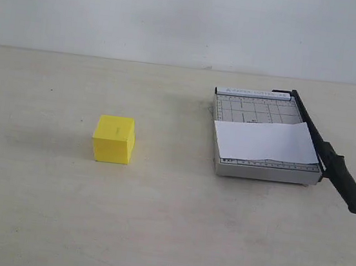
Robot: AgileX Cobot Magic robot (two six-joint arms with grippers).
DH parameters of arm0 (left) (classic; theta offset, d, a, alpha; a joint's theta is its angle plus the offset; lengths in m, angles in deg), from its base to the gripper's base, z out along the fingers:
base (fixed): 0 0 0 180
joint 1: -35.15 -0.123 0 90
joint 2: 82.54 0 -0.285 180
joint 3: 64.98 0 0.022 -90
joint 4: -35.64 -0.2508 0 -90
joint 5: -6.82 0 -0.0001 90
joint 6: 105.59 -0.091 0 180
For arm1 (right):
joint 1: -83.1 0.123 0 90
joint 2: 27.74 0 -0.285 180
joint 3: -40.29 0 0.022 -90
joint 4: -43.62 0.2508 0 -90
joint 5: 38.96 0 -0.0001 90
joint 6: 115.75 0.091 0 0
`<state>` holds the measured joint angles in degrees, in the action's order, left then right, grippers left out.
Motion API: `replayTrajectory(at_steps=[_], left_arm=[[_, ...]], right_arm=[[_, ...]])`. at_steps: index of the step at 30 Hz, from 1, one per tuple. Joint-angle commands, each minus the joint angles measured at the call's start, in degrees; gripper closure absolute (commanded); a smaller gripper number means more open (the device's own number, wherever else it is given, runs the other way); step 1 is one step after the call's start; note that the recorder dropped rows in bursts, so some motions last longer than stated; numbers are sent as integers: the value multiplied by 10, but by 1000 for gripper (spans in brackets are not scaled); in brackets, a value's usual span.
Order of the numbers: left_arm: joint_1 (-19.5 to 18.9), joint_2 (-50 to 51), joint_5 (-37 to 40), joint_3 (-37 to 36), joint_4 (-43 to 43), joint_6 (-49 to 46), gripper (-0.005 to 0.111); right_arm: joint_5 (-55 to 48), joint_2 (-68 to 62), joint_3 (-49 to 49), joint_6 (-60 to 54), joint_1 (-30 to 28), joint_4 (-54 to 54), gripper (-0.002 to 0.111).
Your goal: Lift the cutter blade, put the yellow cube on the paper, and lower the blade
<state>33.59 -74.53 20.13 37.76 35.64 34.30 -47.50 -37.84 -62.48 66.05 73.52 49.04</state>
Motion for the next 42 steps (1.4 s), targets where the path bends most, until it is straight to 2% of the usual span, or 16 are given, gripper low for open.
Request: replayTrajectory(at_steps=[1, 11, 17, 24, 40, 42], left_arm=[[-2, -2, 0, 0, 0, 6, 102], [-2, -2, 0, 0, 0, 6, 102], [-2, -2, 0, 0, 0, 6, 102], [-2, -2, 0, 0, 0, 6, 102], [-2, -2, 0, 0, 0, 6, 102], [-2, -2, 0, 0, 0, 6, 102]], right_arm=[[2, 4, 0, -41, -2, -9, 109], [17, 4, 0, -61, -2, -8, 109], [47, 4, 0, 94, -2, 114, 109], [145, 4, 0, 105, -2, 120, 109], [130, 4, 0, 111, -2, 136, 109], [85, 4, -28, 66, -2, 117, 105]])
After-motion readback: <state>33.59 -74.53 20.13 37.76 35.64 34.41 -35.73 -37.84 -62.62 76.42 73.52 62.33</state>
